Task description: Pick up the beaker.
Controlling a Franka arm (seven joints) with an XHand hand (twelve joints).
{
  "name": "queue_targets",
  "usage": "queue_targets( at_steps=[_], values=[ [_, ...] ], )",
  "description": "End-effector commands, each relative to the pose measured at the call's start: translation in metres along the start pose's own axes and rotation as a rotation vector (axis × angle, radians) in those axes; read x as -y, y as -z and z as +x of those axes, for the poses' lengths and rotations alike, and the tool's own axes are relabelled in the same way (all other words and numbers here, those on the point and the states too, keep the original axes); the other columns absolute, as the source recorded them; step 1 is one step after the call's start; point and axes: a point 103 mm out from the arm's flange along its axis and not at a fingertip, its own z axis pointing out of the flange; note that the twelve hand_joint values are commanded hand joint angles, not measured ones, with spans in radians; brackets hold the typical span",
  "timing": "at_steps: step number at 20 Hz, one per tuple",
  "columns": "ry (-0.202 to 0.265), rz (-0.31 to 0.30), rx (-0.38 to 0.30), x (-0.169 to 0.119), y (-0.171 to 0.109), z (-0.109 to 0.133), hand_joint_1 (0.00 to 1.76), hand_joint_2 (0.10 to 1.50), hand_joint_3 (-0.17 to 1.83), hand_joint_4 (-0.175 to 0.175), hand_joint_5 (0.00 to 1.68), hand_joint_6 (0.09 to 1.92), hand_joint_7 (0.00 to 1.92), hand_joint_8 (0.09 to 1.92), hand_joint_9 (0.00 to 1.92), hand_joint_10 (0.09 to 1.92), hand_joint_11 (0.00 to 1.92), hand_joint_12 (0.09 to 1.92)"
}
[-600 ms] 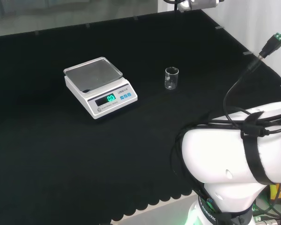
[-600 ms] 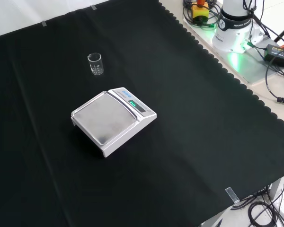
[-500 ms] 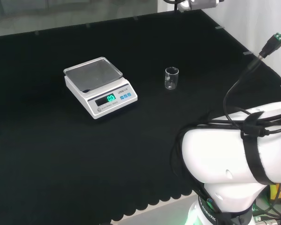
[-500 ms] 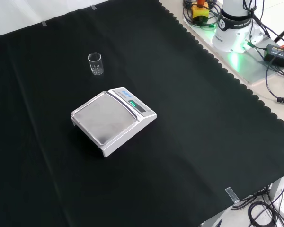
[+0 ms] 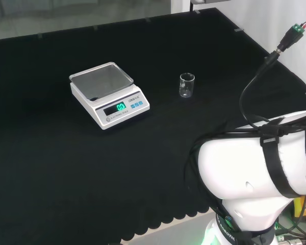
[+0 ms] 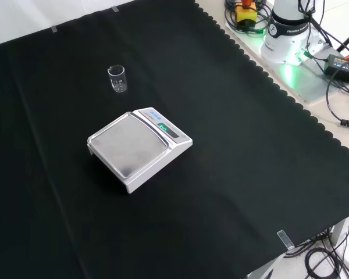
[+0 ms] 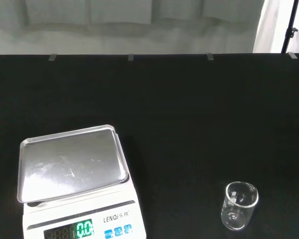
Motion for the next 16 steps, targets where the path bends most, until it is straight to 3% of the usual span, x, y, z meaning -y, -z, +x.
queue_targets(
  at_steps=[1,7,9,12,16],
  values=[
    [-0.02,0.056,-0.041,-0.033,-0.042,-0.031,0.21,0.96,0.29,-0.052,0.07,0.09,0.0,0.69,0.05,0.9,0.18,1.51],
    [-0.024,0.059,-0.047,-0.077,-0.072,-0.06,0.23,0.95,0.29,-0.051,0.14,0.09,0.0,0.6,0.0,0.89,0.13,1.53],
    [-0.034,0.045,-0.018,-0.089,-0.08,-0.067,0.27,0.95,0.29,-0.057,0.25,0.09,0.08,0.71,0.09,0.9,0.15,1.52],
    [-0.06,0.043,-0.027,-0.104,-0.093,-0.08,0.34,0.95,0.31,-0.073,0.4,0.09,0.27,0.79,0.34,0.85,0.37,1.42],
    [-0.084,0.062,-0.045,-0.12,-0.109,-0.099,0.37,0.96,0.32,-0.084,0.46,0.09,0.36,0.81,0.45,0.83,0.46,1.37]
  ],
)
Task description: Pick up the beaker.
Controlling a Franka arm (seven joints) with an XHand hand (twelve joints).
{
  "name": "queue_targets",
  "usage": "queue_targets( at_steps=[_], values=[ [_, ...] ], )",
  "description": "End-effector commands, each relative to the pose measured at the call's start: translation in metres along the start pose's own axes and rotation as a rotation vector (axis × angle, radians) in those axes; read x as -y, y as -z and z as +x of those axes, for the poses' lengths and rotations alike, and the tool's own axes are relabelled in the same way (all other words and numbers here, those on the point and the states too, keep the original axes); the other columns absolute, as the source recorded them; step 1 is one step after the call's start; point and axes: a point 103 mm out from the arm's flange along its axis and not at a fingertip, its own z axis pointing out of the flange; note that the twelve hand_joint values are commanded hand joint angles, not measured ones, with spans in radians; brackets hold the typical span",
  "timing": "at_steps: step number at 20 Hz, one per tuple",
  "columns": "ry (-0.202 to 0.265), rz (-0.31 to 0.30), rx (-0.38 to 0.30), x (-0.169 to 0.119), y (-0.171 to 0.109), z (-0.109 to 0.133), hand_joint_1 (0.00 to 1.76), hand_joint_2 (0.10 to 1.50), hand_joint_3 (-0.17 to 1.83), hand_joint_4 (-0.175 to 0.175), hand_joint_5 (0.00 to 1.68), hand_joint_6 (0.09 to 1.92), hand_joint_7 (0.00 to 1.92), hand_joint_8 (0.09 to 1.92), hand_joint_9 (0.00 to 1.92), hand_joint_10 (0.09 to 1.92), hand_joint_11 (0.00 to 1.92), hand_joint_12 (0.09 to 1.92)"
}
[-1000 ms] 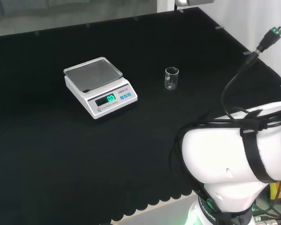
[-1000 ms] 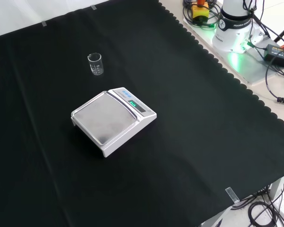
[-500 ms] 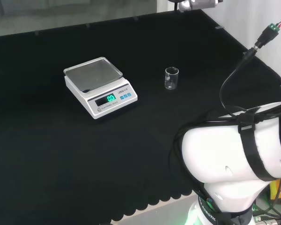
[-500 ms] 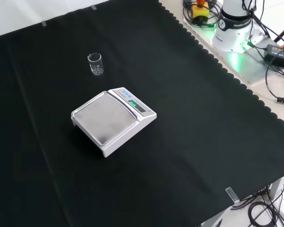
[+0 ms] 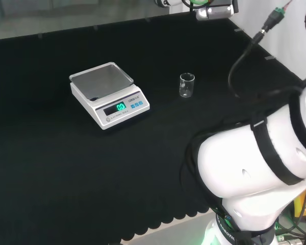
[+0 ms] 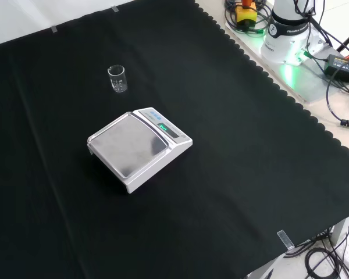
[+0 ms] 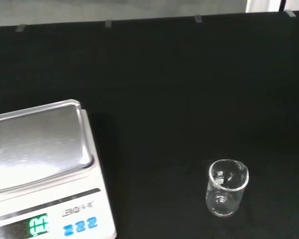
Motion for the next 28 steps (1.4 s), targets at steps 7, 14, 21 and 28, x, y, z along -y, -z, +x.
queue_targets(
  at_steps=[7,14,21,28],
  values=[
    [-0.065,0.037,-0.024,-0.079,-0.055,-0.068,0.39,0.89,0.34,-0.069,0.37,0.09,0.17,0.79,0.28,0.84,0.32,1.45],
    [-0.065,0.104,-0.085,-0.108,-0.098,-0.073,0.39,0.85,0.34,-0.065,0.35,0.09,0.12,0.79,0.23,0.86,0.28,1.46],
    [-0.059,0.175,-0.126,-0.117,-0.137,-0.07,0.37,0.84,0.34,-0.065,0.35,0.09,0.12,0.79,0.23,0.87,0.27,1.47],
    [-0.057,0.244,-0.167,-0.122,-0.179,-0.061,0.34,0.83,0.34,-0.064,0.34,0.09,0.11,0.79,0.22,0.87,0.27,1.47]
  ],
)
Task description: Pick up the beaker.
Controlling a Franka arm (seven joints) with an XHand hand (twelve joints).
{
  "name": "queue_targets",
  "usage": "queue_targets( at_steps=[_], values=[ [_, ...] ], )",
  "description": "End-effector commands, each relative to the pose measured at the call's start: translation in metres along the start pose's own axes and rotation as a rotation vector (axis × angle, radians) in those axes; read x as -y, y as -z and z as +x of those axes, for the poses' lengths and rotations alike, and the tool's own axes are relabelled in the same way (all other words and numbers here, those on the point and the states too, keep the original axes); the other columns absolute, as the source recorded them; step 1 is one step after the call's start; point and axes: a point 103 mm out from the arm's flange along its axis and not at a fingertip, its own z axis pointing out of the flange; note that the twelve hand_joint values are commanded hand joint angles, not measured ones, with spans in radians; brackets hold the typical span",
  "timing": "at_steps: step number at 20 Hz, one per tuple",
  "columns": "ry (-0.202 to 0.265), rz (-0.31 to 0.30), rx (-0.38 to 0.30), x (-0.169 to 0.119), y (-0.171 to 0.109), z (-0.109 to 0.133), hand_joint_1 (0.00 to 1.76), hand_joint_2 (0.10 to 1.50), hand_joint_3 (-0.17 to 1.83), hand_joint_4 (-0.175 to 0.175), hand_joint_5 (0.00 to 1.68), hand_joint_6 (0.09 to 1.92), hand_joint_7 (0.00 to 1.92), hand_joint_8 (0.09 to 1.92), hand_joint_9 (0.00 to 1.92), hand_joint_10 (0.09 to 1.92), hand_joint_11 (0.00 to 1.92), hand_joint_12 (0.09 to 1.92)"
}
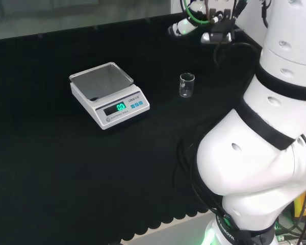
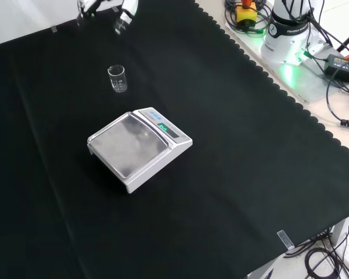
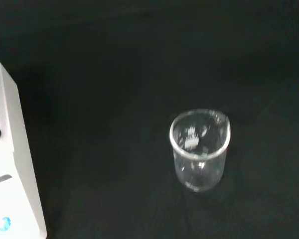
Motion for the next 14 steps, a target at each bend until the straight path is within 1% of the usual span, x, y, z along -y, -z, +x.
queue_targets(
  at_steps=[1,7,10,14],
  values=[
    [0.007,0.084,-0.072,-0.023,-0.053,0.003,0.34,0.83,0.34,-0.064,0.34,0.09,0.11,0.79,0.22,0.87,0.27,1.47],
    [-0.012,0.127,-0.079,-0.02,-0.078,0.001,0.34,0.83,0.34,-0.065,0.34,0.09,0.11,0.79,0.22,0.87,0.27,1.47],
    [-0.022,0.137,-0.085,-0.018,-0.087,-0.001,0.35,0.83,0.34,-0.065,0.34,0.09,0.11,0.79,0.22,0.87,0.27,1.47],
    [-0.024,0.148,-0.083,-0.019,-0.098,-0.001,0.35,0.83,0.34,-0.065,0.34,0.09,0.11,0.79,0.22,0.87,0.27,1.47]
  ],
)
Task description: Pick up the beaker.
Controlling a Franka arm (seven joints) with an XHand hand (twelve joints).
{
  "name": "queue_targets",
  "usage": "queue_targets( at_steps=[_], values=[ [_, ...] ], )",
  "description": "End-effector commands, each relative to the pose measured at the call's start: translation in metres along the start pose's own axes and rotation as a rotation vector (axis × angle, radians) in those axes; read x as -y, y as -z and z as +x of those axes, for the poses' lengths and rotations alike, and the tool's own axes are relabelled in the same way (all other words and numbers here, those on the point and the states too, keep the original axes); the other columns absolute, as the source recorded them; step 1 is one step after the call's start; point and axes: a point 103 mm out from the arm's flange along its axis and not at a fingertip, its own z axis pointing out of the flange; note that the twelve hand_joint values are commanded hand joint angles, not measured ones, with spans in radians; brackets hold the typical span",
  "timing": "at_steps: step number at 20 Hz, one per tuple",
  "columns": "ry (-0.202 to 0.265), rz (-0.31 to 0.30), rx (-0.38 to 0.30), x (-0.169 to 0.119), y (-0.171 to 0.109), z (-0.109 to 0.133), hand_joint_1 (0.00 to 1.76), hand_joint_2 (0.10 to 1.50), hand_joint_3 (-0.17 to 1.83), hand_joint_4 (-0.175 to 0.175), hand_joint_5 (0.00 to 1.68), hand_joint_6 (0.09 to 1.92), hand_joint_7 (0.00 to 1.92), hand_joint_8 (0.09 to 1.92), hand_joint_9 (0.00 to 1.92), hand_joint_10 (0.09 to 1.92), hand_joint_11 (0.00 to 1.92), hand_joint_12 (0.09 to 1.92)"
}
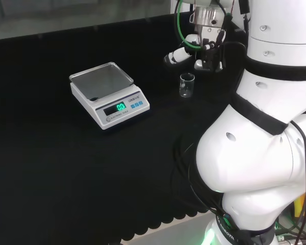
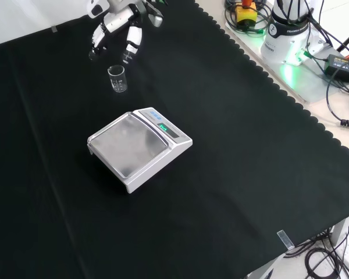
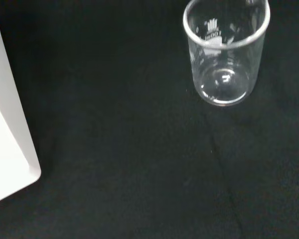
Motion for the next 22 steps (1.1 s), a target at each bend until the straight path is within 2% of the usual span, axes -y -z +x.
queue_targets(
  at_steps=[1,3,9,12,16,22],
  values=[
    [-0.006,0.013,-0.005,-0.003,-0.014,-0.003,0.35,0.83,0.34,-0.065,0.34,0.09,0.11,0.79,0.22,0.87,0.27,1.47],
    [0.013,0.025,0.0,-0.007,-0.021,0.001,0.35,0.83,0.34,-0.065,0.34,0.09,0.11,0.8,0.22,0.87,0.27,1.47],
    [0.028,0.012,-0.018,-0.014,-0.037,-0.007,0.35,0.83,0.34,-0.066,0.34,0.09,0.11,0.8,0.22,0.88,0.26,1.48],
    [0.02,0.022,0.002,-0.02,-0.043,-0.013,0.35,0.83,0.34,-0.066,0.34,0.09,0.11,0.8,0.21,0.88,0.24,1.48],
    [0.001,0.032,-0.004,-0.028,-0.047,-0.029,0.35,0.83,0.33,-0.066,0.34,0.09,0.11,0.8,0.16,0.88,0.13,1.52],
    [-0.006,0.066,-0.025,-0.045,-0.058,-0.039,0.35,0.82,0.33,-0.066,0.34,0.09,0.1,0.8,0.12,0.89,0.07,1.54]
  ],
)
